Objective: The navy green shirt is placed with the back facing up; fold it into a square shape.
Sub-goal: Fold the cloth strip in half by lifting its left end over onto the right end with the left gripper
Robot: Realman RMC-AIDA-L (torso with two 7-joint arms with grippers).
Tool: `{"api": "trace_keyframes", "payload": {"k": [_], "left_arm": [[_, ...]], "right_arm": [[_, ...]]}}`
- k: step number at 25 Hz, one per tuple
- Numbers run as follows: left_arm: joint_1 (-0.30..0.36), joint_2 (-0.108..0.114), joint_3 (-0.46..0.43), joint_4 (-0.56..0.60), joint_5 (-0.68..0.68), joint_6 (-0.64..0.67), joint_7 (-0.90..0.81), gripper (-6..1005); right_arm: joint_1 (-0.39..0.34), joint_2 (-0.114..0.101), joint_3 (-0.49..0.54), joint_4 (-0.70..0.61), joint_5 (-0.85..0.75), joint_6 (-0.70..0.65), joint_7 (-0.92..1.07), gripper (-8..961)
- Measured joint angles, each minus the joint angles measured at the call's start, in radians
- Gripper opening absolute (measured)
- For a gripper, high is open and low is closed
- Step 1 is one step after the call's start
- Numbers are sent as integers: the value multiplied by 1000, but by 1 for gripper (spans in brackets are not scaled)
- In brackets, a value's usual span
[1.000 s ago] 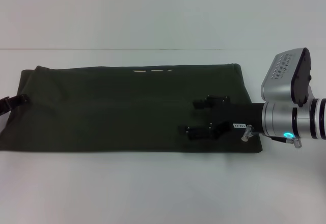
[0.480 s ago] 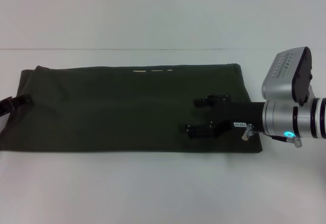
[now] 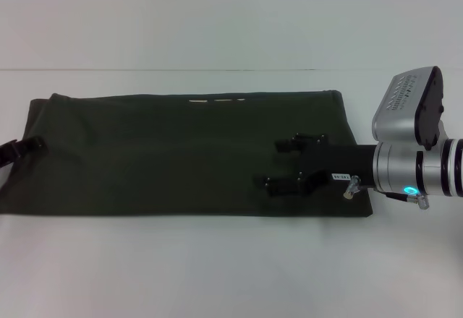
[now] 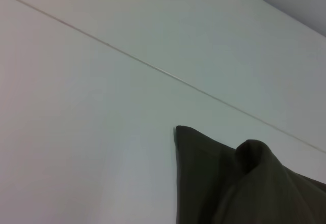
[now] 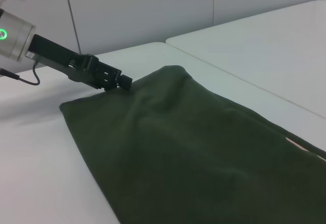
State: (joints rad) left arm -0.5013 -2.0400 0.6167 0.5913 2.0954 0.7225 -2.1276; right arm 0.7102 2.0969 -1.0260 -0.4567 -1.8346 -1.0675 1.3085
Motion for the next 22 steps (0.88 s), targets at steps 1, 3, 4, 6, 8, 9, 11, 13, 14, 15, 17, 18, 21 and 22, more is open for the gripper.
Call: {"api": "trace_keyframes", "payload": {"k": [1,3,4,6,8,9,11,13,14,15,17,18,21,22], "left_arm": [[0,-1,0,0,0,0,2,763],[1,-3,0,0,0,0,5,760],[1,-3,0,-1,0,0,6,758],[0,-3,0,-1,0,0,6,755],[-1,-3,0,-1,0,0,6,752],[-1,-3,0,-1,0,0,6,751],[-1,-3,0,-1,0,0,6,747],[-1,-3,0,-1,0,0,6,744],[-1,-3,0,-1,0,0,6,743],[-2,-3,0,-1,0,0,7,741],[-2,-1,0,-1,1,0,7,738],[-2,1,0,-1,1,-1,7,737],[-3,4,0,0,1,-5,8,732],[-2,4,0,0,1,-9,8,730]], "right_arm": [[0,0,0,0,0,0,0,924],[0,0,0,1,0,1,0,924],[0,0,0,1,0,1,0,924],[0,0,0,1,0,1,0,924],[0,0,0,1,0,2,0,924],[0,0,0,1,0,2,0,924],[0,0,0,1,0,3,0,925],[0,0,0,1,0,4,0,925],[0,0,0,1,0,4,0,925],[0,0,0,1,0,5,0,925],[0,0,-1,1,0,5,0,926],[0,0,-2,1,0,6,1,926],[1,0,-4,-1,0,6,7,926],[1,0,-4,-1,0,6,9,925]]}}
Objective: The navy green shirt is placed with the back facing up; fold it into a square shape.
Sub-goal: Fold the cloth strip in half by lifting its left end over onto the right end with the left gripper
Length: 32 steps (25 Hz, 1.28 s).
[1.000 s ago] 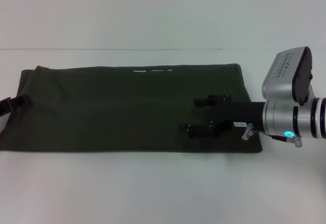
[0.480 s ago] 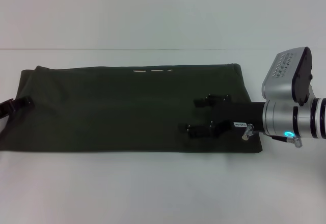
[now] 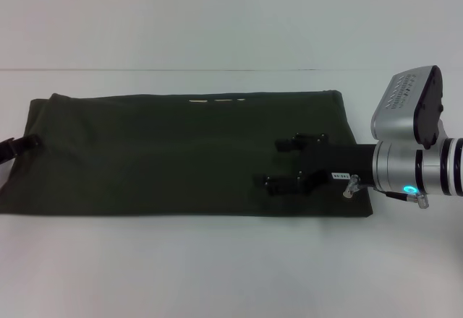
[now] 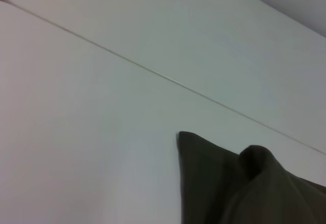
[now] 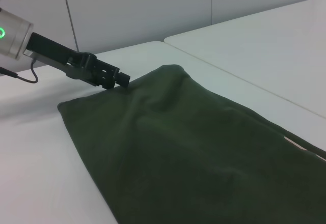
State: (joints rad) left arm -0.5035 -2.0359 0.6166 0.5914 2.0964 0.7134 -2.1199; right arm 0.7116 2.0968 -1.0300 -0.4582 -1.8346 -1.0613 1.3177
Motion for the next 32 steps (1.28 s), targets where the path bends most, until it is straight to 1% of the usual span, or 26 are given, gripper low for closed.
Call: {"api": "trace_keyframes", "payload": {"k": [32], "left_arm": [[7,-9,0,-3,1,-8,15,680]], "right_arm": [[0,0,-4,-2,0,1,2,925]]}}
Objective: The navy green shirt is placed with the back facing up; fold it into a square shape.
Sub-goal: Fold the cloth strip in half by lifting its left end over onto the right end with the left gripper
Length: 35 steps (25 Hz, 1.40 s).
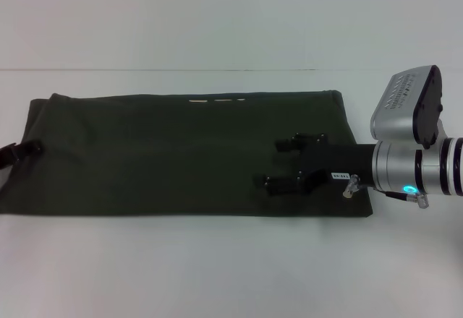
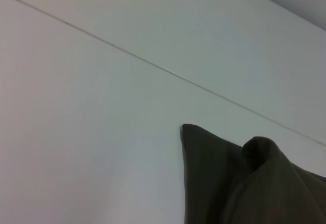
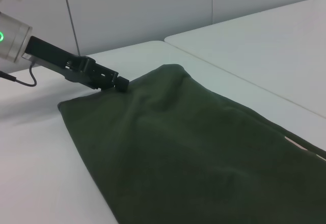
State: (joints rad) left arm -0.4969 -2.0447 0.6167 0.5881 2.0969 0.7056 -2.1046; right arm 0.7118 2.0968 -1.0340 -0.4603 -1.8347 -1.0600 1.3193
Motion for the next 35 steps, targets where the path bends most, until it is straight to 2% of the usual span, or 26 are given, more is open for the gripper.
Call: {"api": "trace_keyframes", "payload": {"k": [23,35], "left_arm": [[-12,0,-2,-22,-6,10,11,645],[-36,-18,-1,-25,-8,50,8,626]], "right_arm": [[2,0,3,0,0,2,0,925],[2,0,7,0,0,3,2,926]]}}
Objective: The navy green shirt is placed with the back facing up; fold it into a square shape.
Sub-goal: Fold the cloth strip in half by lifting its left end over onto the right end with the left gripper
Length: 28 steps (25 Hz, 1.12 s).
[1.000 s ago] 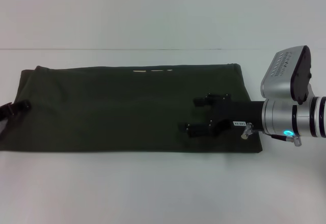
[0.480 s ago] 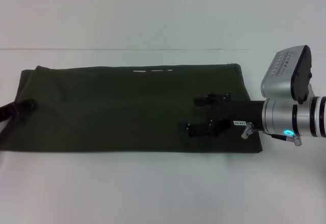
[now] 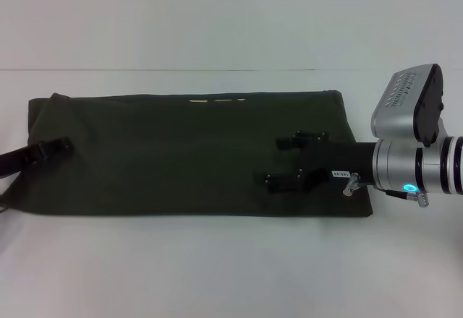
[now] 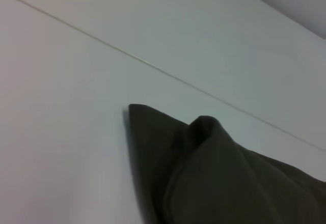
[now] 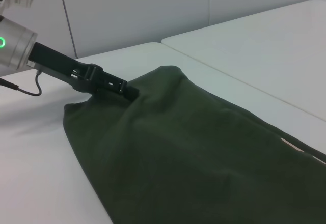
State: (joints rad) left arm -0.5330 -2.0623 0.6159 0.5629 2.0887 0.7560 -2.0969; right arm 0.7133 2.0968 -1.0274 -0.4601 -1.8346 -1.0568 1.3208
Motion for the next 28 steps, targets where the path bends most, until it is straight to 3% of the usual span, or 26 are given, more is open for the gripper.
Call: {"api": "trace_keyframes", "payload": {"k": [18,28], "left_arm": [[-15,-6,30,-11,8,5,20,598],[-17,-7,29,-2,8,6,23,375]], "right_arm": [[-2,0,-1,1,0,-8,0,926],[0,0,1,-1,0,-9,0,926]]}}
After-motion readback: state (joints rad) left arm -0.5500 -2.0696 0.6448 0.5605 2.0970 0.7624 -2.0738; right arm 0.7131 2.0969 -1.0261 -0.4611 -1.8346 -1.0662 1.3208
